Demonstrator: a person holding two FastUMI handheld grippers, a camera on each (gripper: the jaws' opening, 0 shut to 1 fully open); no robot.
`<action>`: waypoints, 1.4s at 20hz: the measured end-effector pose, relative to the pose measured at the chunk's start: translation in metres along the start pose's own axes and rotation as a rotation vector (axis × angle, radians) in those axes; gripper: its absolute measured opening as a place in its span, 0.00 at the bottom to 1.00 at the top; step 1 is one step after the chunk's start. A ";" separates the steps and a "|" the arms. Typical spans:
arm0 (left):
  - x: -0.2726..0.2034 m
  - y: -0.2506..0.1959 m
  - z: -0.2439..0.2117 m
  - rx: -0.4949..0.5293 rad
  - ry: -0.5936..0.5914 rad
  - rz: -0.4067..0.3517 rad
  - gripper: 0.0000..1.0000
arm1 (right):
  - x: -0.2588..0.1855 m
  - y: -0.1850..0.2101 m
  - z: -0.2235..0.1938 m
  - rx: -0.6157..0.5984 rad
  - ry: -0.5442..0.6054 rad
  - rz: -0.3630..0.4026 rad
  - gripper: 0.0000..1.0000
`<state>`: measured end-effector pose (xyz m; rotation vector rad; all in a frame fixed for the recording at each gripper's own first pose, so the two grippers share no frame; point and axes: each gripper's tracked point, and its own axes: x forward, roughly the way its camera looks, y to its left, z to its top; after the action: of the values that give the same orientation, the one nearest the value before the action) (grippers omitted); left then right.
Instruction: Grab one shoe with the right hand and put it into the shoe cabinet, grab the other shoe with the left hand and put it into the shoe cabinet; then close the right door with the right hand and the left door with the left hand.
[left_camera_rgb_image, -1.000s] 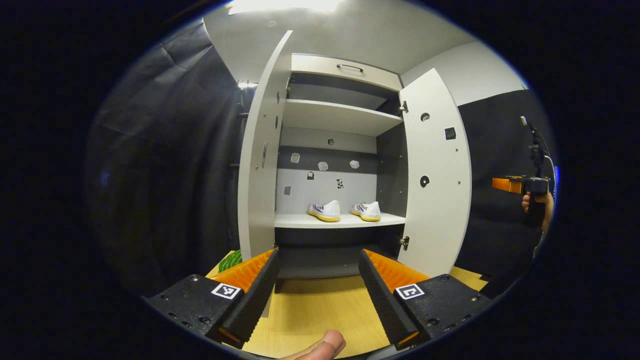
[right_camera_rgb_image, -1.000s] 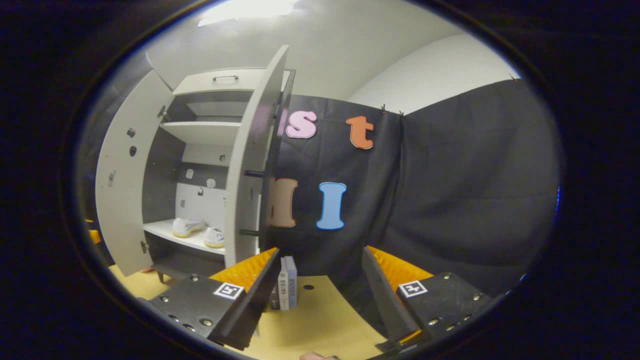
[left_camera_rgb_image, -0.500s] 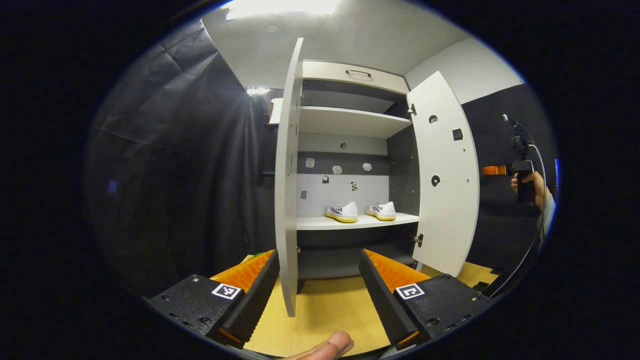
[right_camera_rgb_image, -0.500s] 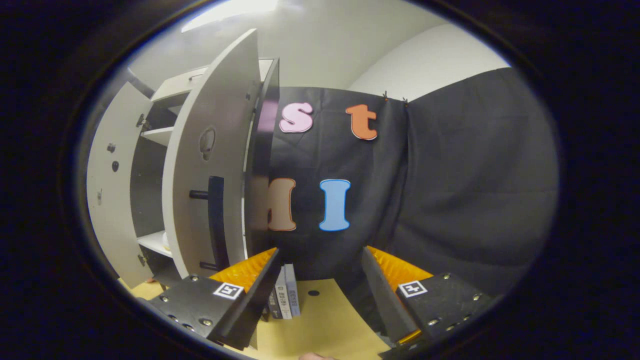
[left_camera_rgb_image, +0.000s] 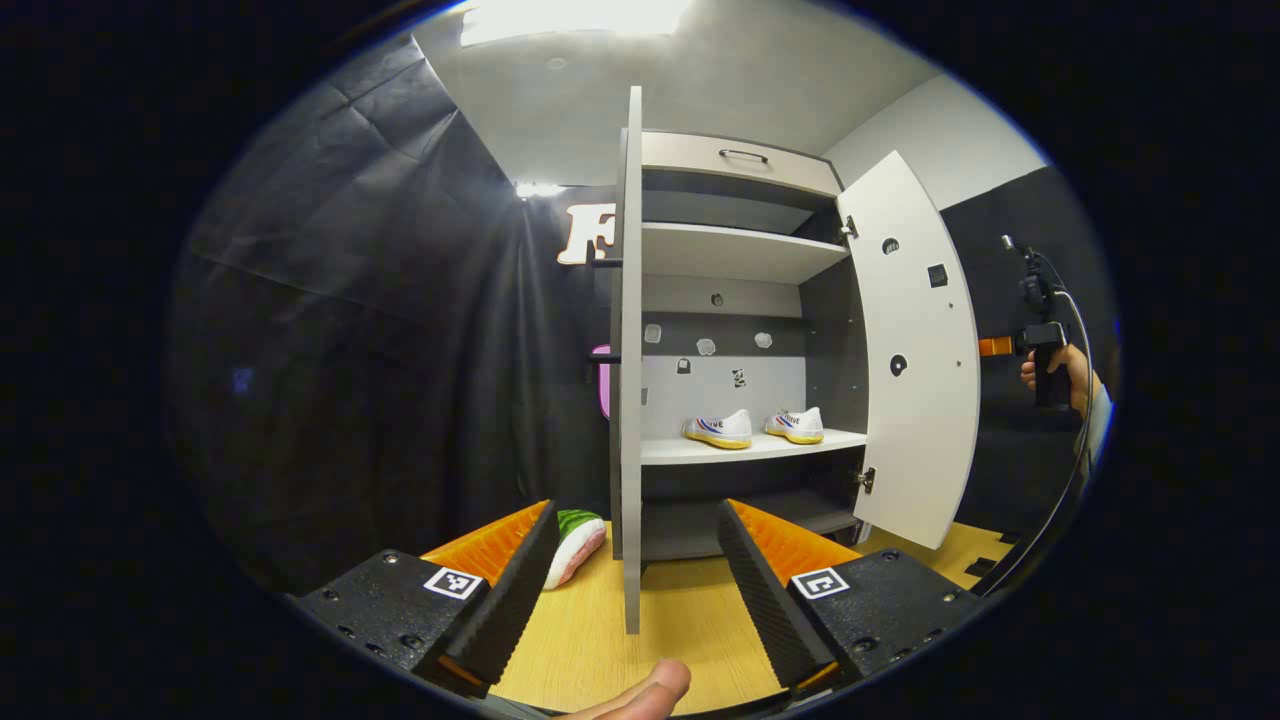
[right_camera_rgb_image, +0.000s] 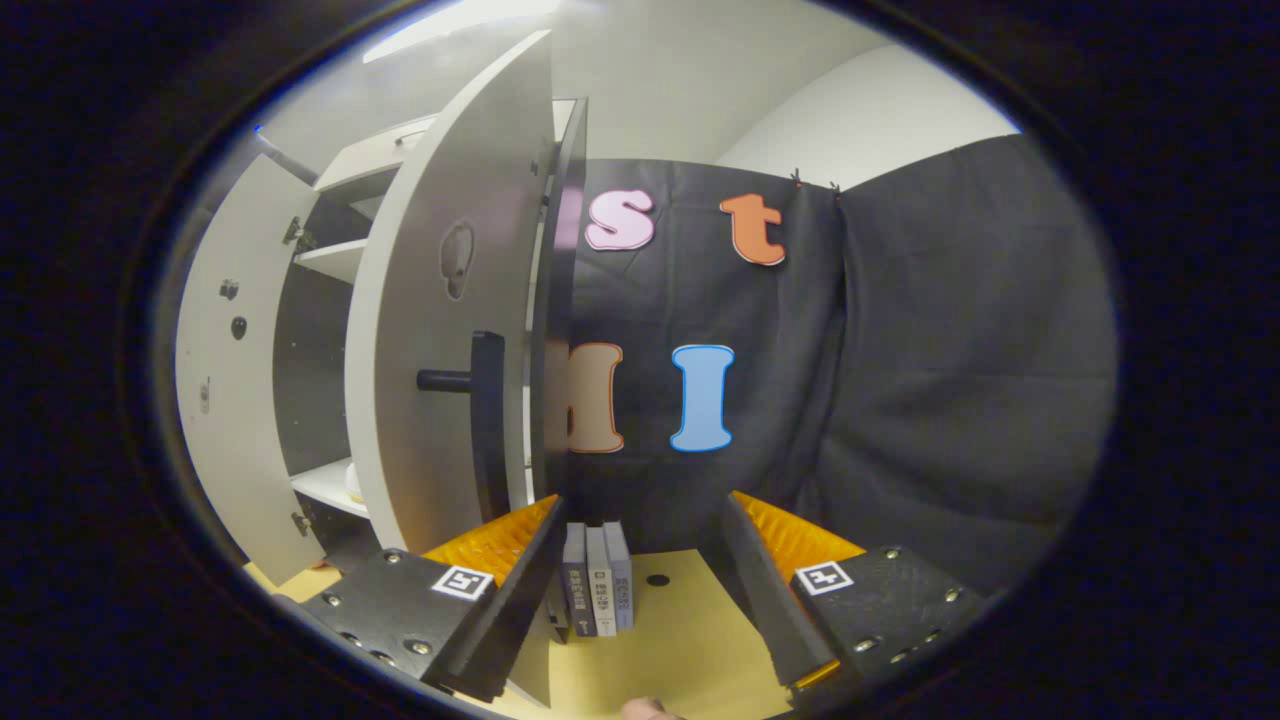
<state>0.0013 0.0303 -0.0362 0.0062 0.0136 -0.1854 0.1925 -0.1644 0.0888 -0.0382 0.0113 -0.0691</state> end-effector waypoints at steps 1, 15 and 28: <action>0.000 0.001 -0.001 -0.006 0.002 -0.003 0.96 | -0.002 0.003 0.002 -0.012 -0.004 -0.010 0.94; -0.003 0.026 0.037 -0.039 -0.022 0.039 0.96 | -0.017 0.189 -0.014 0.026 0.016 0.203 0.98; 0.018 0.074 0.053 -0.051 -0.031 0.104 0.96 | -0.092 0.209 -0.051 0.112 -0.009 0.266 0.99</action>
<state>0.0327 0.0991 0.0171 -0.0469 -0.0126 -0.0811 0.1140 0.0484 0.0310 0.0747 0.0036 0.1968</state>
